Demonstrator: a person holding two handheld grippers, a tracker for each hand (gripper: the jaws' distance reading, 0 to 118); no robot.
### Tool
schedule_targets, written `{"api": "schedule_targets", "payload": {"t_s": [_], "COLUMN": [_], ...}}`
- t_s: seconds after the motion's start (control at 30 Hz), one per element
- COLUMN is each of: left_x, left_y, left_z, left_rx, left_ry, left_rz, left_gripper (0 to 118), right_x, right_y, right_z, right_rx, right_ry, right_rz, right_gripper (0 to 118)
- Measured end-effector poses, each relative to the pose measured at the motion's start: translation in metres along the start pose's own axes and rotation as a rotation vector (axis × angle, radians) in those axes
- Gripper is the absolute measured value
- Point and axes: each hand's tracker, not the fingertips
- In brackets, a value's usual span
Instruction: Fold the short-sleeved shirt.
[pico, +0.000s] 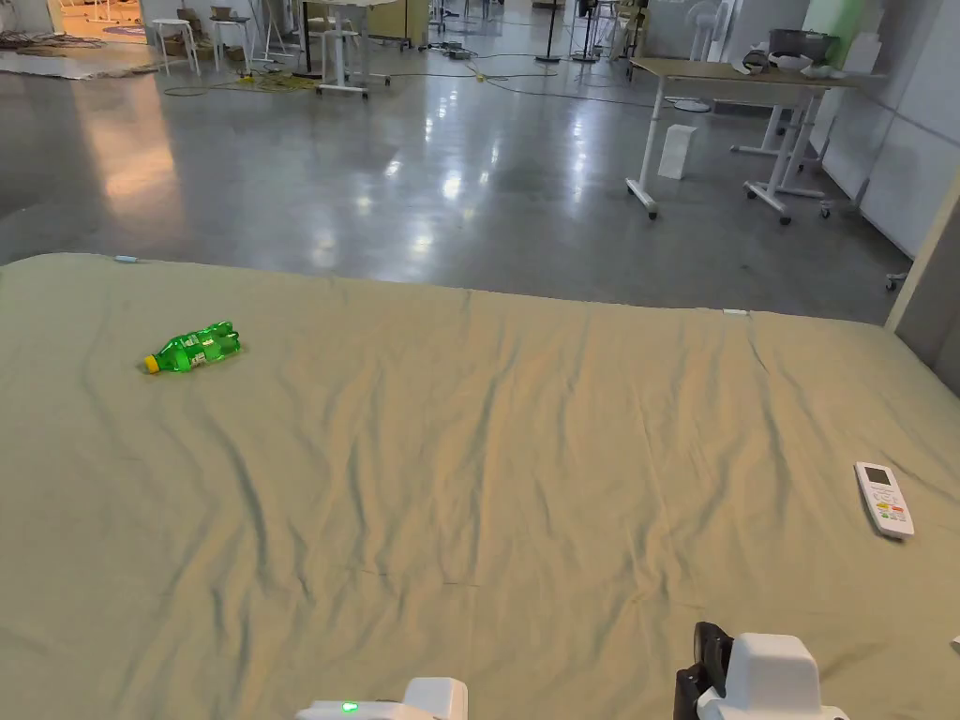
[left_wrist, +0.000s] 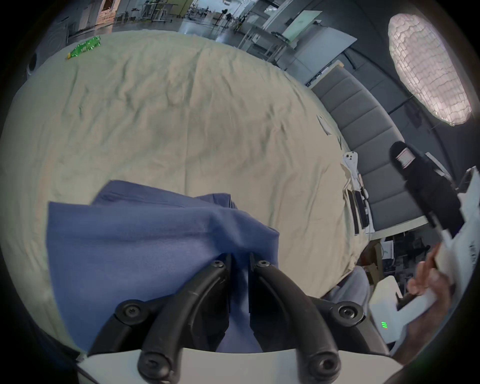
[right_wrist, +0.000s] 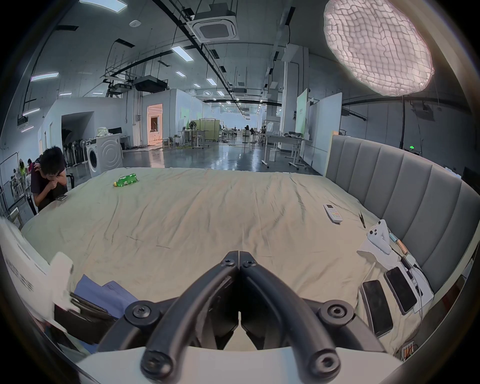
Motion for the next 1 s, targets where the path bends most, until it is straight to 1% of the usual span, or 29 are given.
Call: {"api": "schedule_targets", "payload": {"t_s": [0.07,0.1,0.17,0.27,0.4,0.47,0.57,0.63,0.77,0.8,0.83,0.9,0.93,1.0], "left_x": [-0.001,-0.001,-0.001,0.0,0.003,0.005,-0.006,-0.012,-0.034,-0.039,-0.042,-0.048,-0.051,-0.058], "left_y": [-0.005,-0.008,-0.009,-0.006,0.0,0.003,0.003,0.003,0.005,0.005,0.002,-0.001,-0.001,0.002], "left_z": [-0.01,-0.015,-0.011,0.01,0.059,0.086,0.112,0.13,0.164,0.169,0.176,0.188,0.194,0.203], "left_rx": [0.014,0.027,0.037,0.081,0.221,0.299,0.487,0.599,0.834,0.893,0.953,1.009,1.027,1.017], "left_ry": [0.025,0.035,0.04,0.001,-0.023,0.058,0.175,0.254,0.364,0.398,0.45,0.518,0.525,0.517], "left_rz": [-0.006,-0.016,-0.026,-0.022,-0.095,-0.14,-0.255,-0.292,-0.265,-0.272,-0.307,-0.353,-0.341,-0.272], "left_gripper": [11,8,7,7,7,7,7,7,7,7,7,7,7,7], "right_x": [0.003,0.003,0.002,0.001,-0.002,-0.005,-0.01,-0.014,-0.021,-0.022,-0.023,-0.025,-0.026,-0.027], "right_y": [-0.004,-0.005,-0.007,-0.009,-0.005,0.001,0.009,0.016,0.032,0.036,0.042,0.05,0.055,0.061], "right_z": [-0.001,-0.001,-0.002,-0.001,0.001,0.004,0.005,0.007,0.009,0.01,0.012,0.013,0.014,0.015], "right_rx": [-0.003,-0.005,-0.007,-0.002,0.02,0.046,0.104,0.138,0.207,0.224,0.243,0.271,0.285,0.308], "right_ry": [-0.004,-0.006,-0.014,-0.012,-0.01,-0.012,-0.016,-0.027,-0.039,-0.044,-0.048,-0.054,-0.058,-0.063], "right_rz": [-0.005,-0.005,0.001,-0.008,-0.016,-0.025,-0.041,-0.042,-0.052,-0.053,-0.053,-0.053,-0.046,-0.042], "right_gripper": [0,0,0,0,0,0,0,0,0,0,0,0,0,0]}}
